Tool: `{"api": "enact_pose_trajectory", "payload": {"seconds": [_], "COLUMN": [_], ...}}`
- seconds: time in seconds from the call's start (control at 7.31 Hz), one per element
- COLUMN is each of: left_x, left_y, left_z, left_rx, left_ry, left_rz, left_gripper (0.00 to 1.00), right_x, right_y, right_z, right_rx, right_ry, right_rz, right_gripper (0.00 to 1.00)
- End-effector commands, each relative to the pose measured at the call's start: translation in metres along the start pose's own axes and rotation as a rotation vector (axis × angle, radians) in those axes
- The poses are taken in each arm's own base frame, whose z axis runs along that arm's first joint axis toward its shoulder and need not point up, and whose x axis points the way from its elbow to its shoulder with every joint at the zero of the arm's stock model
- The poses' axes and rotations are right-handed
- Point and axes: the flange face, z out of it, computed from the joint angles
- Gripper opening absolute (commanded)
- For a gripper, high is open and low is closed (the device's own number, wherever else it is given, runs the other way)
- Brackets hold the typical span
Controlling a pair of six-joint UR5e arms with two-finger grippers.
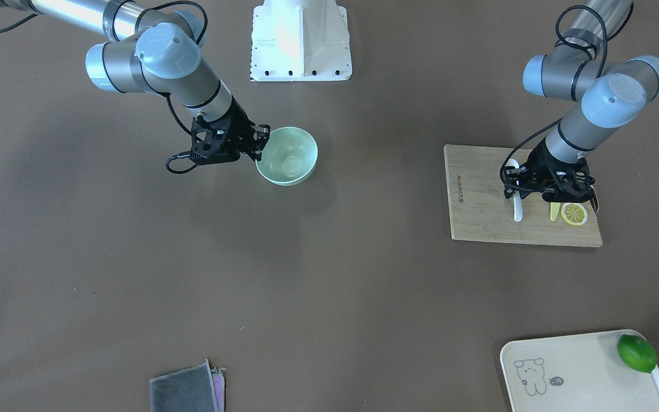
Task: Place spoon in bowl
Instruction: 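Grasp the white spoon with the left gripper while the right drags the bowl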
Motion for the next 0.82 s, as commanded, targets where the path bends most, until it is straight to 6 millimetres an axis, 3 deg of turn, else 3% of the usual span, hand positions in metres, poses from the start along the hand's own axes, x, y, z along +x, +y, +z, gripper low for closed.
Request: {"api": "enact_pose_trajectory", "payload": {"seconds": [0.0, 0.14, 0.27, 0.41, 0.55, 0.68], "left_x": [0.000, 0.000, 0.005, 0.031, 0.072, 0.124], "left_y": [0.000, 0.000, 0.000, 0.002, -0.005, -0.018], "left_z": [0.000, -0.001, -0.006, -0.031, -0.058, -0.076], "left_rx": [-0.001, 0.001, 0.007, 0.031, 0.054, 0.065], "left_ry": [0.000, 0.001, 0.011, 0.062, 0.134, 0.205], "left_rz": [-0.001, -0.003, 0.004, 0.028, -0.007, -0.058], "left_gripper": [0.16, 0.00, 0.00, 0.00, 0.00, 0.00], "right_x": [-0.013, -0.015, -0.024, -0.032, -0.037, -0.036], "right_y": [0.007, 0.009, 0.011, 0.016, 0.019, 0.019], "right_z": [0.006, 0.007, 0.009, 0.020, 0.028, 0.027], "right_rx": [0.002, 0.000, 0.000, 0.004, 0.015, 0.017], "right_ry": [0.008, 0.007, 0.002, 0.009, 0.017, 0.016], "right_rz": [0.004, 0.004, 0.002, 0.012, 0.007, 0.007], "right_gripper": [0.00, 0.00, 0.00, 0.00, 0.00, 0.18]}}
